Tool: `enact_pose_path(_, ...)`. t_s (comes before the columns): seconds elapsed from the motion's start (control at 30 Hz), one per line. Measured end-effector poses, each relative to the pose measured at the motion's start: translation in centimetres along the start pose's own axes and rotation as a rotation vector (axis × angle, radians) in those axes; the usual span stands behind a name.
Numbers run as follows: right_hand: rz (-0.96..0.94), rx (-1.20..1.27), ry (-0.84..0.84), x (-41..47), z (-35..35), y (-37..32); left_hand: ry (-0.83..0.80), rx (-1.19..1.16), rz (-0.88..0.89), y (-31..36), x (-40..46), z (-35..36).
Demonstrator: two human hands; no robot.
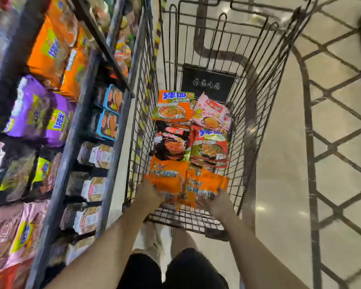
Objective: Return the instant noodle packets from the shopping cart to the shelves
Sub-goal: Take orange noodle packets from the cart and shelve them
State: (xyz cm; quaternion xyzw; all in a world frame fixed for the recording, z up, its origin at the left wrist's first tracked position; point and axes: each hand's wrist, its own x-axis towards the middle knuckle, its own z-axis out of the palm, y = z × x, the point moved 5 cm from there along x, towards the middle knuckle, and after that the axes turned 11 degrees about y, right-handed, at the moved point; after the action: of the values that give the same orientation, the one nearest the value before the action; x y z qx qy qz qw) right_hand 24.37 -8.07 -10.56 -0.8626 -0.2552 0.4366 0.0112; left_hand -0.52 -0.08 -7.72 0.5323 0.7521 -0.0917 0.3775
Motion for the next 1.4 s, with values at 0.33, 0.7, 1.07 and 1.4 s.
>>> enact_pose_path(0.33, 0.217, 0.196, 0.110, 5.8, 5.4, 3.0, 0.132, -0.109, -0.257, -4.6, 5.3, 6.6)
enact_pose_path(0.7, 0.236, 0.153, 0.275, 5.9, 5.2, 0.9, 0.207, -0.298, -0.146, -4.0, 6.5, 7.8)
enact_pose_path(1.07, -0.023, 0.150, 0.149, 5.3, 4.5, 0.2, 0.019, -0.200, 0.094, -1.4, 5.2, 4.9)
enact_pose_path(1.4, -0.236, -0.186, 0.432, 3.1, 3.3, 0.0, -0.090, -0.496, 0.053, -3.5, 5.4, 6.2)
